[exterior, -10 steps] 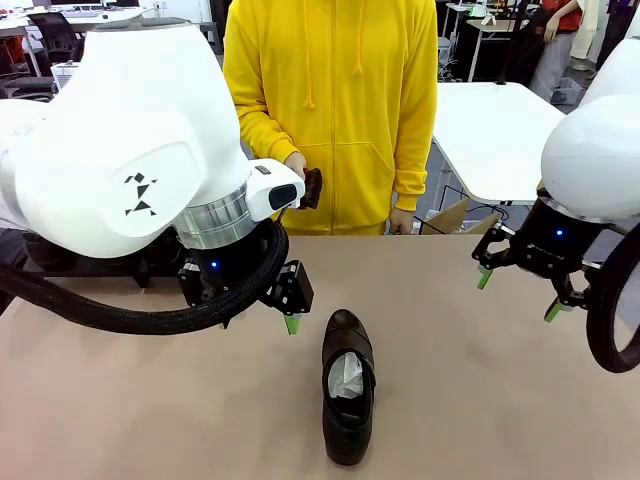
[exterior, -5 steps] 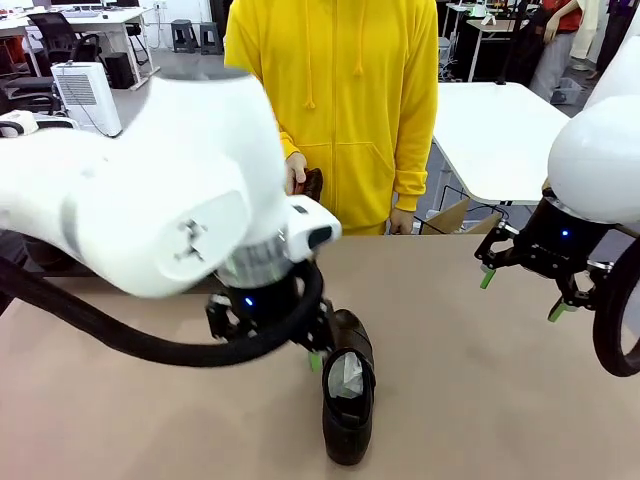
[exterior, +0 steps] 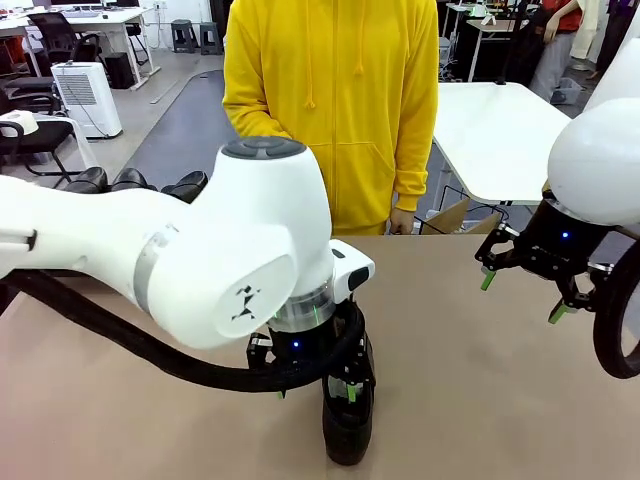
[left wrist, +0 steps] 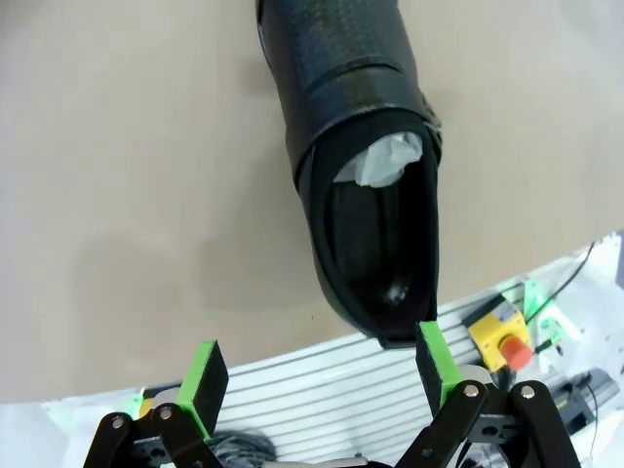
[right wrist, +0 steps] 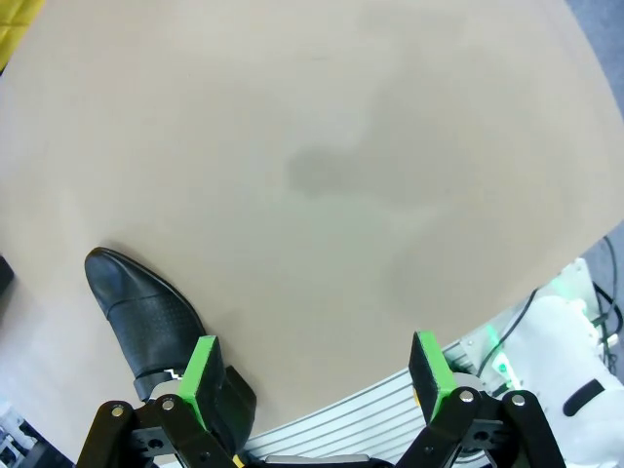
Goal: Organize the shoes by placing them on the stand.
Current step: Place the Shoe from the middle of the table onto the Shoes Stand.
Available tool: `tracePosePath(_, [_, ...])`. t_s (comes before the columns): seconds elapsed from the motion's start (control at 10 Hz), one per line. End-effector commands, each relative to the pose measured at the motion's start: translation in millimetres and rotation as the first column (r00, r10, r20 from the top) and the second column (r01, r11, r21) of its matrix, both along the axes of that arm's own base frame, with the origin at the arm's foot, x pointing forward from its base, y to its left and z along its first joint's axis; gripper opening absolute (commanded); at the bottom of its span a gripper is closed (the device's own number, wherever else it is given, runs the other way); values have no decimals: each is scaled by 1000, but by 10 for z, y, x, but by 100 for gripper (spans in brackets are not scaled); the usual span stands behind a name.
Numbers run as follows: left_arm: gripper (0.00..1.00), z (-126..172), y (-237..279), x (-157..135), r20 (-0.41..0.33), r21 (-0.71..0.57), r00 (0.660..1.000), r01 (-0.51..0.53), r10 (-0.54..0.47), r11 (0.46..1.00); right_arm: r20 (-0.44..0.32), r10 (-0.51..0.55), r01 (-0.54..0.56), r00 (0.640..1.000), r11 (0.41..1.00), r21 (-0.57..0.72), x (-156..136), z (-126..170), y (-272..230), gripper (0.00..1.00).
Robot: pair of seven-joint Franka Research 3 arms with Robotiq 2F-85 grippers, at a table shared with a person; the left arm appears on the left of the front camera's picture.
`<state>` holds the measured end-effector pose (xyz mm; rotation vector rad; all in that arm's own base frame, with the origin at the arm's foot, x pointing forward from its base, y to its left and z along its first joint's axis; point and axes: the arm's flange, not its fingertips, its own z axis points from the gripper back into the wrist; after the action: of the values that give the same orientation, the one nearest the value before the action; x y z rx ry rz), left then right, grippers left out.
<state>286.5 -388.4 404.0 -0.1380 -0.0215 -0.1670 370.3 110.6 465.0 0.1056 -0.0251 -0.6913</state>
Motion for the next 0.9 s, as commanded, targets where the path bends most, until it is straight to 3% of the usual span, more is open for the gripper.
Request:
tracePosePath(0.0, [100,-112,-97,14,37,27,998,-46,45,999,9,8,-8,1000,1000,-3,-19,-3,-5,100])
tracePosePath(0.8, [100,-496,-153,226,19,92,990,-143,142,985,9,8,-8,1000,1000,-3,-19,-3,-5,100])
